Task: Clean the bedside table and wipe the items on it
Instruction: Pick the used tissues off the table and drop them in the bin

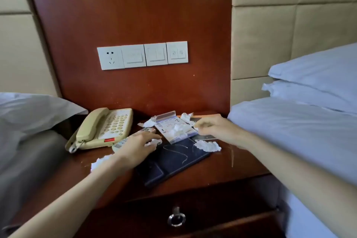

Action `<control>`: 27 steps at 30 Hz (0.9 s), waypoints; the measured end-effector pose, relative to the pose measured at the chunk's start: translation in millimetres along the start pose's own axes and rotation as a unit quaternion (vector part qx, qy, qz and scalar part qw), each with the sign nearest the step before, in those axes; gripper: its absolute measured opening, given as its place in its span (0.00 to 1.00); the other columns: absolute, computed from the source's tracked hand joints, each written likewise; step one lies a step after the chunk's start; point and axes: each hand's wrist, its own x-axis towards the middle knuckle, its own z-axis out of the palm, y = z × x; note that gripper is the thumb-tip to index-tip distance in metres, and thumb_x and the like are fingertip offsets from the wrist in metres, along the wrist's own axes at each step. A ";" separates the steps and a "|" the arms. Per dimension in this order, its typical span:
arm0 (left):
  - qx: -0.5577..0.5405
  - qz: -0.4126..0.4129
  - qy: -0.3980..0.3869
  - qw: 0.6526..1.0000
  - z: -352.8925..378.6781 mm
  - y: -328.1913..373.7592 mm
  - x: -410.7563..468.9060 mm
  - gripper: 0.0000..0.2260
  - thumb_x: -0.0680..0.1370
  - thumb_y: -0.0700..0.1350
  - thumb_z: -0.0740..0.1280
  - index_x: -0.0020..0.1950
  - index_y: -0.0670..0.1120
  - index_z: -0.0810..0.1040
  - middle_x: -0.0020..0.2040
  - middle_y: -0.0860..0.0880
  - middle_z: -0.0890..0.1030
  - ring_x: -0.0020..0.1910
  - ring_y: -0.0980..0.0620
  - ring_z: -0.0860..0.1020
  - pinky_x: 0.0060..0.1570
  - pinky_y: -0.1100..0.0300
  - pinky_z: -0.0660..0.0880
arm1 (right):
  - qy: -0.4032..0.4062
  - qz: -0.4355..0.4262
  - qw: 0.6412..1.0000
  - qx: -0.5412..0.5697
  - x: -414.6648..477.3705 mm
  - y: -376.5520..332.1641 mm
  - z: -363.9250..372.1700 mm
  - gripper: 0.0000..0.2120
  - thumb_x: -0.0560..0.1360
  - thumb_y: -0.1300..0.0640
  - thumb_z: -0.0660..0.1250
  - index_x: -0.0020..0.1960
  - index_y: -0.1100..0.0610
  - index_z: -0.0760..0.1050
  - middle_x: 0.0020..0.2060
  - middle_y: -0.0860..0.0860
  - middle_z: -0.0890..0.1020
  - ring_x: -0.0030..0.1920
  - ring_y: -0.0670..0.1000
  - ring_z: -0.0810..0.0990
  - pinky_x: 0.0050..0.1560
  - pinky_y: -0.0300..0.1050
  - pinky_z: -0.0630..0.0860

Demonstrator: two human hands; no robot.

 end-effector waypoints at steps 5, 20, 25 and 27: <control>-0.006 -0.047 0.014 0.999 4.3 -1.1 0.7 0.08 0.75 0.43 0.68 0.52 0.51 0.83 0.53 0.51 0.82 0.54 0.53 0.77 0.47 0.67 0.65 | -0.046 0.021 0.992 -0.115 -12.6 15.3 1.8 0.12 0.73 0.56 0.67 0.55 0.47 0.79 0.53 0.48 0.78 0.54 0.48 0.77 0.56 0.42 0.73; -0.012 -0.046 0.133 0.990 2.9 17.9 -0.7 0.07 0.73 0.33 0.66 0.44 0.42 0.82 0.44 0.47 0.81 0.45 0.51 0.77 0.38 0.68 0.64 | 0.050 -0.047 0.974 -0.216 -2.9 20.9 14.3 0.10 0.72 0.69 0.65 0.42 0.60 0.83 0.35 0.47 0.76 0.34 0.45 0.72 0.29 0.28 0.66; -0.066 0.021 0.177 0.982 -2.6 55.7 -4.0 0.06 0.73 0.36 0.68 0.42 0.47 0.82 0.39 0.54 0.81 0.40 0.56 0.77 0.40 0.71 0.69 | 0.083 -0.057 0.981 -0.166 -8.0 18.2 3.0 0.13 0.70 0.70 0.66 0.36 0.54 0.81 0.34 0.45 0.78 0.33 0.44 0.73 0.30 0.28 0.68; -0.099 0.052 0.173 0.979 -0.7 77.0 -8.5 0.06 0.72 0.36 0.70 0.41 0.47 0.82 0.35 0.59 0.80 0.37 0.62 0.77 0.39 0.75 0.70 | 0.091 -0.054 0.983 -0.147 -13.8 16.7 -6.1 0.15 0.69 0.70 0.66 0.33 0.52 0.81 0.32 0.43 0.79 0.31 0.40 0.74 0.29 0.27 0.66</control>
